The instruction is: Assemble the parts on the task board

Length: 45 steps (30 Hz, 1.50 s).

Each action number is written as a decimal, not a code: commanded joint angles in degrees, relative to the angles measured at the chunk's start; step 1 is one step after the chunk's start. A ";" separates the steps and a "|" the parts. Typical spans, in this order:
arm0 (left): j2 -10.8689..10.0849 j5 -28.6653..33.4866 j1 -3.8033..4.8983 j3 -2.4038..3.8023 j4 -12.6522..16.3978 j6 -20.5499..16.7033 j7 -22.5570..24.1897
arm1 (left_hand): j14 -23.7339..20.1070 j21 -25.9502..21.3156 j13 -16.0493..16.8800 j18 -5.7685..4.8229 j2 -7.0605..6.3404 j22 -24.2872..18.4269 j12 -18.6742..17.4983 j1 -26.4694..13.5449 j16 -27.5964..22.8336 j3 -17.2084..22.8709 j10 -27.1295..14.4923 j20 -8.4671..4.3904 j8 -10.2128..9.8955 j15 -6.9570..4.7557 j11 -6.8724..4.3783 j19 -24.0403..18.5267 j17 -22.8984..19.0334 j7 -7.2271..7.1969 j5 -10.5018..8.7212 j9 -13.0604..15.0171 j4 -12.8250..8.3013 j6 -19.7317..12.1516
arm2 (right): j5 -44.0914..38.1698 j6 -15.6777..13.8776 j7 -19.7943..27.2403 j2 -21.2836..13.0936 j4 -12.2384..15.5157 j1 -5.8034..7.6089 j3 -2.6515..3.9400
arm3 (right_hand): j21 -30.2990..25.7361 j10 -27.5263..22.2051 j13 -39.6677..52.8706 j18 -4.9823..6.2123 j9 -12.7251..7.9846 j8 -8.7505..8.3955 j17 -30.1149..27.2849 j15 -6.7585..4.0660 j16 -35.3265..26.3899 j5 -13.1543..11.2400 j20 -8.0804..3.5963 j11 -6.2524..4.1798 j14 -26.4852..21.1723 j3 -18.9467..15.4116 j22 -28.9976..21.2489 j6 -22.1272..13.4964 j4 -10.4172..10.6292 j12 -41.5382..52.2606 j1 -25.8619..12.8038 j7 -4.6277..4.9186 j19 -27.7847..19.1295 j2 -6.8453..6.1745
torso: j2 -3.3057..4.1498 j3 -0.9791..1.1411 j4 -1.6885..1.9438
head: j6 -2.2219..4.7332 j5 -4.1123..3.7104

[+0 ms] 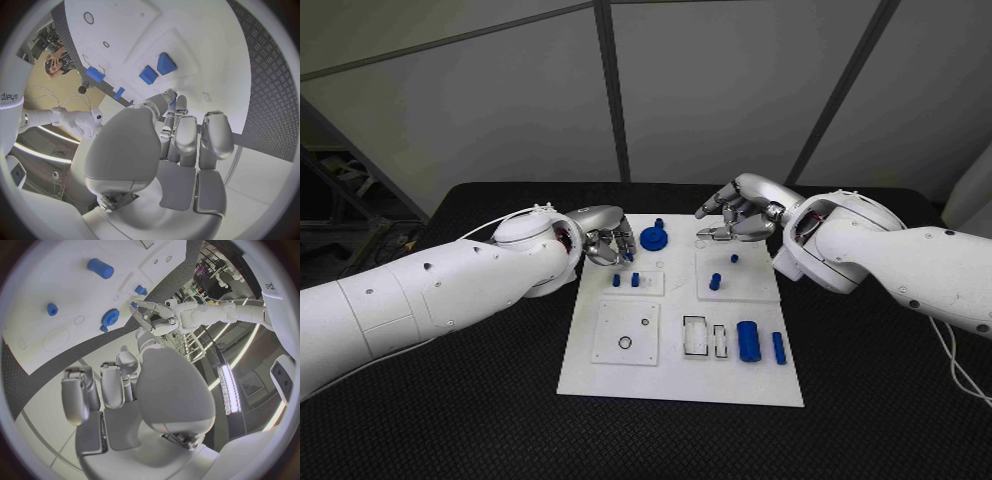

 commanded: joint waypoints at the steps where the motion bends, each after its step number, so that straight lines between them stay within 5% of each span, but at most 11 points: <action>1: 0.19 0.14 -0.03 -0.02 -0.04 0.95 -0.31 | 1.33 0.17 -0.06 -2.37 0.01 0.08 -0.28 -0.54 -0.01 -0.30 0.32 0.10 0.15 -0.05 0.20 0.09 -0.01 -0.03 -0.36 0.06 -0.20 0.23 | -0.07 -0.08 0.44 0.05 0.09 0.10 0.03 | -0.13 -0.22 -0.06 -0.04 -0.09 -0.16 0.07 -0.45 -0.36 0.33 -0.32 -0.07 2.17 0.41 13.76 0.46 -0.02 -0.09 0.05 0.11 5.22 0.30 | 0.00 0.04 -0.02 | -0.05 -0.03; 24: 0.81 -0.31 0.00 -0.02 -0.85 3.73 -1.49 | 1.25 0.09 -0.23 -2.35 0.04 0.07 -0.47 -0.72 -0.11 -0.32 0.31 0.11 -0.12 -0.03 0.25 -0.02 -0.34 0.03 -0.52 -0.13 -0.38 0.22 | -0.07 -0.01 0.40 0.05 0.10 0.10 0.03 | -0.13 -0.22 -0.06 -0.04 -0.09 -0.16 0.07 -0.45 -0.36 0.33 -0.32 -0.07 2.17 0.41 13.76 0.46 -0.02 -0.09 0.05 0.11 5.22 0.30 | -0.02 0.00 0.05 | -0.32 -0.18; 32: 0.86 -0.36 0.01 -0.02 -1.01 3.15 -1.38 | 1.00 -0.36 -1.39 -2.21 -2.17 -0.14 -2.00 -2.33 -0.42 -0.17 -0.86 0.38 -1.10 0.25 0.47 -0.37 -1.44 0.28 -0.91 -3.95 -0.20 -9.15 | -0.07 -0.07 0.39 0.01 0.05 0.10 0.03 | -0.13 -0.22 -0.06 -0.04 -0.09 -0.16 0.07 -0.45 -0.36 0.33 -0.32 -0.07 2.17 0.41 13.76 0.46 -0.02 -0.09 0.05 0.11 5.22 0.30 | -0.03 0.02 0.04 | -0.26 -0.17; 45: 0.39 -0.37 0.00 -0.02 -0.96 1.58 -1.49 | 0.72 -1.15 -2.12 -2.05 -3.01 -0.72 -3.06 -2.77 -1.05 -0.29 -2.00 0.53 -0.94 0.46 0.89 -0.83 -2.68 0.28 -0.97 -5.49 0.07 -11.02 | -0.07 -0.14 0.28 -0.09 -0.11 0.10 0.03 | -0.15 -0.31 -0.43 -0.04 -0.13 -0.17 0.03 -0.46 -0.44 0.34 -0.34 -0.08 2.17 0.45 13.74 0.53 -0.01 -0.47 -0.03 0.10 5.21 0.35 | -0.05 -0.04 0.05 | -0.13 -0.16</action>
